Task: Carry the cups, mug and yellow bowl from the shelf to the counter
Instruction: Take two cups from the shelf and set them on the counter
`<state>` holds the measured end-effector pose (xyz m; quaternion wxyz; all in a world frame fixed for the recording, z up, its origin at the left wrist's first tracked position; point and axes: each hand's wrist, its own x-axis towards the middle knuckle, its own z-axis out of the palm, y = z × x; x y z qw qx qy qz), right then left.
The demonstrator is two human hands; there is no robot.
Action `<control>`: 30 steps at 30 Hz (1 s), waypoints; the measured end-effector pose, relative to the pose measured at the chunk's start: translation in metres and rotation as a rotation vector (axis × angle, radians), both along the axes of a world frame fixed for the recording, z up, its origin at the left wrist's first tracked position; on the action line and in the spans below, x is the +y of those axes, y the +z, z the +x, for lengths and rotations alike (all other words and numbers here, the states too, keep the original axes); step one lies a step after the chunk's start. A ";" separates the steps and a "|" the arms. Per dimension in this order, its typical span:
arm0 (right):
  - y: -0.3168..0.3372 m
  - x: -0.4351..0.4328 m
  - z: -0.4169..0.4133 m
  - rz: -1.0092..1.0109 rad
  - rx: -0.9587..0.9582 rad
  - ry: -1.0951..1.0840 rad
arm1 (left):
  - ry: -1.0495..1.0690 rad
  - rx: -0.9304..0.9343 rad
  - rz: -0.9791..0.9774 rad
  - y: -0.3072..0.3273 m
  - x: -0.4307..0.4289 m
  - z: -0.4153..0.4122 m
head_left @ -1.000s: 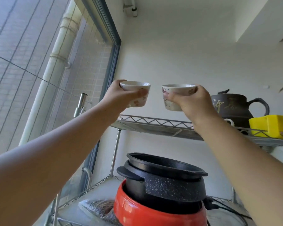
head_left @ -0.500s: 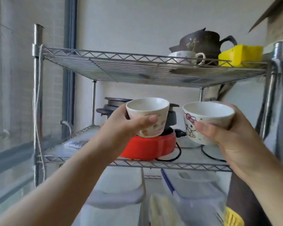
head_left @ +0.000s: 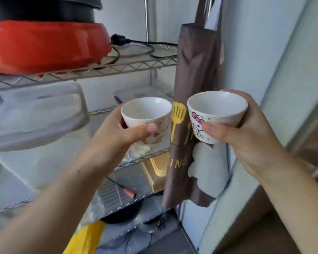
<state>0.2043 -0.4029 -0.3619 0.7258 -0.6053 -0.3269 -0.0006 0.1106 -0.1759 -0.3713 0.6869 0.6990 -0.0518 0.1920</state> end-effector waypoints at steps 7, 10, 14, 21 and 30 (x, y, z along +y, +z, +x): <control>-0.075 -0.108 -0.017 -0.067 0.145 -0.305 | -0.277 0.181 -0.044 -0.076 -0.087 0.038; -0.097 -0.162 -0.029 -0.121 0.207 -0.430 | -0.438 0.242 -0.045 -0.104 -0.138 0.051; -0.120 -0.233 -0.049 -0.169 0.303 -0.576 | -0.549 0.338 -0.004 -0.133 -0.206 0.071; -0.165 -0.348 -0.075 -0.225 0.455 -0.925 | -0.721 0.463 0.101 -0.175 -0.333 0.125; -0.228 -0.489 -0.063 -0.240 0.693 -1.155 | -0.795 0.505 0.254 -0.202 -0.500 0.198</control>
